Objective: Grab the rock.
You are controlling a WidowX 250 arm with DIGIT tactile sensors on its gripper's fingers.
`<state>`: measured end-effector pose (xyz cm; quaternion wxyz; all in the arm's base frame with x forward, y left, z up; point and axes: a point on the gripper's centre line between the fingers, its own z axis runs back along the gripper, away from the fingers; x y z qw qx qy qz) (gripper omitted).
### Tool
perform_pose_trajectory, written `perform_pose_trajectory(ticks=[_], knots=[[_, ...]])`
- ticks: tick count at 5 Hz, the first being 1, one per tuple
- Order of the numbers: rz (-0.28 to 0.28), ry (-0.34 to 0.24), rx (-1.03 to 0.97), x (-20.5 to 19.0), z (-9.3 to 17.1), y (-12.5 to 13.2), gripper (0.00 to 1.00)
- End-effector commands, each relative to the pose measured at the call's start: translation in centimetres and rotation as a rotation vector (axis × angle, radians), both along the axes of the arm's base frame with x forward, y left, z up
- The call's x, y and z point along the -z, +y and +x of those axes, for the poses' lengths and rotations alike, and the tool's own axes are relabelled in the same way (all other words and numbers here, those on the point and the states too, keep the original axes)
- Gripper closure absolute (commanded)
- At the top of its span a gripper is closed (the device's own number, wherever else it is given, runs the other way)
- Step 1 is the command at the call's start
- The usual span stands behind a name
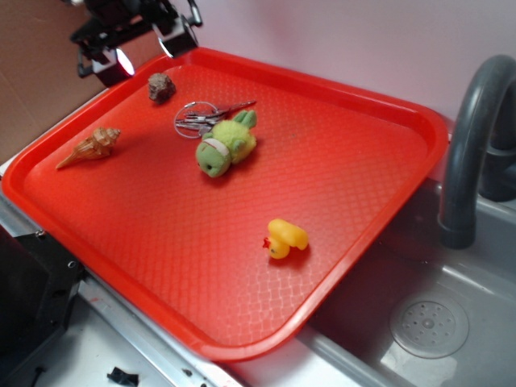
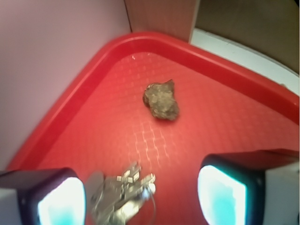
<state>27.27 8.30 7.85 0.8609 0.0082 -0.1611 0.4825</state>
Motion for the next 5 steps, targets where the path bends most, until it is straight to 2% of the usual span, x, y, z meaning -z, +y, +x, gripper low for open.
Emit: perform_pose_trajectory(ticks=[1, 4, 5], knots=[[0.083, 0.013, -0.078, 1.9, 2.0, 4.8, 0.00], [0.116, 0.095, -0.139, 4.3, 2.1, 6.7, 0.00], [0.128, 0.111, -0.156, 4.8, 2.1, 6.4, 1.00]])
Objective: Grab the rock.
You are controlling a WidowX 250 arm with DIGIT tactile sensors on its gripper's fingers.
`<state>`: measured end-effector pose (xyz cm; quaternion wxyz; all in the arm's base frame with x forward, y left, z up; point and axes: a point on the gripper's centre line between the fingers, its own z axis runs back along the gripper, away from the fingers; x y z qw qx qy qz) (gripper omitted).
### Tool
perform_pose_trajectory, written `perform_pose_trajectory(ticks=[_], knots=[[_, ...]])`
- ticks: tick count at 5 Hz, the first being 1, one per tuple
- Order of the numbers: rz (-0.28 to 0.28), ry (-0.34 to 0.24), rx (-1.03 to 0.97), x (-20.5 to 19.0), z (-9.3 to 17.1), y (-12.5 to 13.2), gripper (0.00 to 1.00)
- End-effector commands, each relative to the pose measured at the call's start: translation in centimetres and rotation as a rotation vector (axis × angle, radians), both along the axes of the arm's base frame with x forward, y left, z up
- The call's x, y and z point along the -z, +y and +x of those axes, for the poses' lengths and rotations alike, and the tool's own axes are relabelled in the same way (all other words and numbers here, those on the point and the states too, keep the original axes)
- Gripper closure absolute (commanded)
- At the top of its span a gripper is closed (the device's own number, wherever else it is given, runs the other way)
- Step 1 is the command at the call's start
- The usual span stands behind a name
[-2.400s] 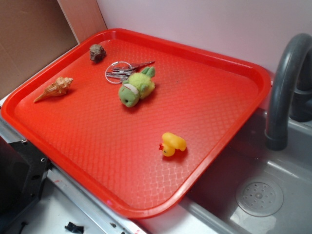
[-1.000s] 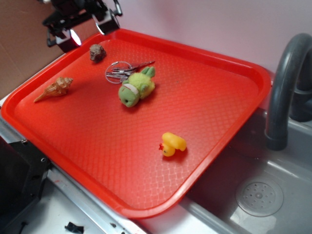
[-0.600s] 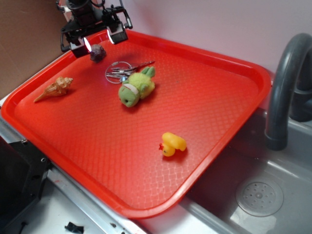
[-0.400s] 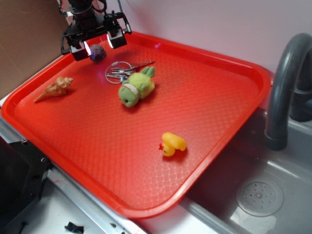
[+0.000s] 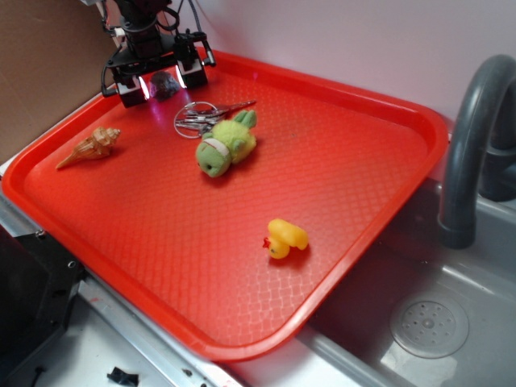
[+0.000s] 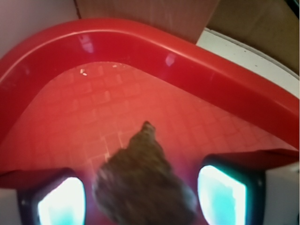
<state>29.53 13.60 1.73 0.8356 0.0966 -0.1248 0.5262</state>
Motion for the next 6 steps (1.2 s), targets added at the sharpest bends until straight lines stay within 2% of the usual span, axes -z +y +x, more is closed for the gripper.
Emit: perform_pose_trajectory(ticks=[1, 2, 3, 4, 5, 6], knots=[[0.020, -0.033, -0.018, -1.6, -0.2, 0.8, 1.00], [0.002, -0.013, 0.026, -4.7, -0.3, 0.2, 1.00], [-0.124, 0.006, 0.274, -9.6, -0.3, -1.9, 1.00], [-0.227, 0.052, 0.520, -14.1, -1.0, -5.1, 1.00], [-0.296, 0.035, 0.749, -17.0, -2.7, -7.9, 1.00], [-0.335, 0.037, 0.879, -19.6, -5.2, -9.9, 1.00]])
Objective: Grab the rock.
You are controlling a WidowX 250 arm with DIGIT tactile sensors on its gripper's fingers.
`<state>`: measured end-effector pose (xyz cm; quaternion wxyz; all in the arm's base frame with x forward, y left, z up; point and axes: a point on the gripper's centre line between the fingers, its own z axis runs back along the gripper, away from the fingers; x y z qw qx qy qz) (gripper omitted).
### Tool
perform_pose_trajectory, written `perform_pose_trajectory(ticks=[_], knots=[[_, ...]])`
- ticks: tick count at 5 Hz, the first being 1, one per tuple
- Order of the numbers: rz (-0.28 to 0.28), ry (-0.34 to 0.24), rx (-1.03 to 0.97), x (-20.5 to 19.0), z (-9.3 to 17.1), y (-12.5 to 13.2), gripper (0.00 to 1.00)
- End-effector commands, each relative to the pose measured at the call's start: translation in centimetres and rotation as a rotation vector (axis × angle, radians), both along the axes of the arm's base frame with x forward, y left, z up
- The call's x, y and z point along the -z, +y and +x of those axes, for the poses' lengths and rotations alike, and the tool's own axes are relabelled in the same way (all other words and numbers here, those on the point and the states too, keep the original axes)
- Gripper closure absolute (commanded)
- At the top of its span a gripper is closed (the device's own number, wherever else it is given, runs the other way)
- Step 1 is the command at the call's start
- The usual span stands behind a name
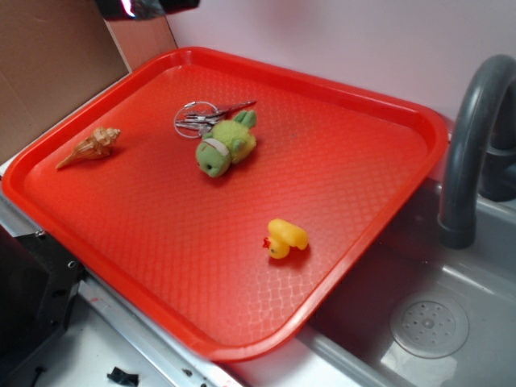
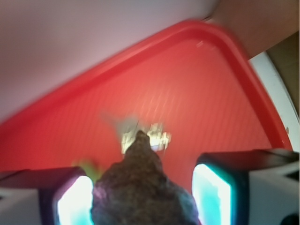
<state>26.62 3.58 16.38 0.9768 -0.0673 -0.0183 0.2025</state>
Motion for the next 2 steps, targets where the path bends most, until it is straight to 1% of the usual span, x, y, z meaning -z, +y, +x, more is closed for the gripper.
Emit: perform_pose_trajectory(ticks=[1, 2], knots=[[-0.069, -0.136, 0.164, -6.0, -4.0, -0.5, 1.00], [-0.089, -0.100, 0.148, -5.7, -3.8, 0.6, 1.00]])
